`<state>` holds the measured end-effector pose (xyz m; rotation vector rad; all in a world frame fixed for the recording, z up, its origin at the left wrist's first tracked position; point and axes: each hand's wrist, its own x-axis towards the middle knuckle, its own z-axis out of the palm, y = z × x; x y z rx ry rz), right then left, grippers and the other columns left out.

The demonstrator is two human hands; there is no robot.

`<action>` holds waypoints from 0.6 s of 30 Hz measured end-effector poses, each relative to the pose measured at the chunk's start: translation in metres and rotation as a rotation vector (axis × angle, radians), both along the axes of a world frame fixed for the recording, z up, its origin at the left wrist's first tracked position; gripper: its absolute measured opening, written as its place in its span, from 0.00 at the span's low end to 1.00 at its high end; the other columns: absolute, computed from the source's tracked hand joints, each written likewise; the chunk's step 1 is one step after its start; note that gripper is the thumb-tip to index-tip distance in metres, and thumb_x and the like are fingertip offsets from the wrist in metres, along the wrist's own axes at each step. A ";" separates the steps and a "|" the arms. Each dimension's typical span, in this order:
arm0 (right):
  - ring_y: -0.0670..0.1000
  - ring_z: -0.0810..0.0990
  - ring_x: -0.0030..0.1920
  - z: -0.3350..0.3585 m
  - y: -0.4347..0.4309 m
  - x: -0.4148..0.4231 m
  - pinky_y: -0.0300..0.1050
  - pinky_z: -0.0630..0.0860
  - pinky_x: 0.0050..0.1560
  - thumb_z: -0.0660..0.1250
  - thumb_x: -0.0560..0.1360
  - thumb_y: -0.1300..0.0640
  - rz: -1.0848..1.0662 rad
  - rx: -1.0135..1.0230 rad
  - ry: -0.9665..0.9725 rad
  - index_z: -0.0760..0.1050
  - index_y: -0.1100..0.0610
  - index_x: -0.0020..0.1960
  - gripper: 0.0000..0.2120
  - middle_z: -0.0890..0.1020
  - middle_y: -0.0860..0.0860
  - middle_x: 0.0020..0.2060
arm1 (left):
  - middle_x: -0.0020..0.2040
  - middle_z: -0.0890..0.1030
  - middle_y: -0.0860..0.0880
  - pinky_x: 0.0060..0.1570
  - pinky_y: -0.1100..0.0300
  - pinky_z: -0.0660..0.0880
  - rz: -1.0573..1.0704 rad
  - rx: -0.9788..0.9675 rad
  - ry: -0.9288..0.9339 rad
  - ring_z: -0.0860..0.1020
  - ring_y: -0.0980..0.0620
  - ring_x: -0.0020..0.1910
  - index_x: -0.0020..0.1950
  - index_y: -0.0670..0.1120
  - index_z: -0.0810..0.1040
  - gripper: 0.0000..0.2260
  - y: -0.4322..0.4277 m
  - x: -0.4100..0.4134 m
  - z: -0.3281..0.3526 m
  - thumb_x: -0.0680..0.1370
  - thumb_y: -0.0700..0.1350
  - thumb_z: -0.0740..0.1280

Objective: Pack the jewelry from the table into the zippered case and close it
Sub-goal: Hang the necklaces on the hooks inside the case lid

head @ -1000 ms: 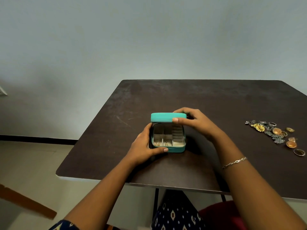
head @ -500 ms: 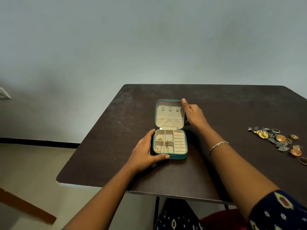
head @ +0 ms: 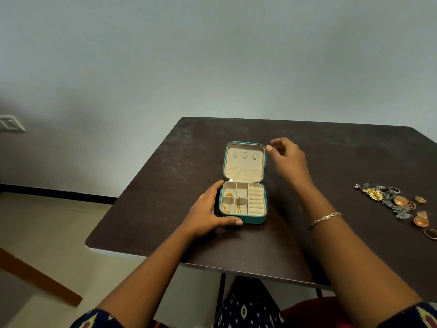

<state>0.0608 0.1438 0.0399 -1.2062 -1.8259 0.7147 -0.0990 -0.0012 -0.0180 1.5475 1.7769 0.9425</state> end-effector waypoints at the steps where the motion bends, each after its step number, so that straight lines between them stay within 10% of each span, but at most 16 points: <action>1: 0.47 0.75 0.50 0.004 -0.006 0.003 0.41 0.73 0.47 0.64 0.76 0.55 0.026 0.029 -0.014 0.75 0.57 0.56 0.10 0.78 0.48 0.48 | 0.72 0.64 0.53 0.69 0.53 0.62 0.015 -0.001 -0.049 0.62 0.53 0.70 0.74 0.53 0.54 0.43 0.000 -0.001 0.000 0.66 0.53 0.75; 9: 0.44 0.77 0.46 0.001 -0.050 0.000 0.41 0.75 0.52 0.68 0.72 0.63 0.357 0.033 -0.364 0.80 0.55 0.47 0.06 0.82 0.49 0.46 | 0.63 0.75 0.47 0.60 0.58 0.72 0.278 0.137 -0.338 0.74 0.55 0.59 0.65 0.46 0.70 0.15 0.005 0.000 0.004 0.78 0.42 0.62; 18: 0.50 0.77 0.51 -0.024 -0.064 -0.019 0.49 0.76 0.51 0.66 0.71 0.61 0.370 0.081 -0.577 0.75 0.52 0.51 0.10 0.81 0.48 0.49 | 0.54 0.80 0.50 0.54 0.56 0.77 0.276 0.186 -0.297 0.78 0.54 0.55 0.59 0.45 0.75 0.11 0.005 0.003 -0.004 0.77 0.39 0.63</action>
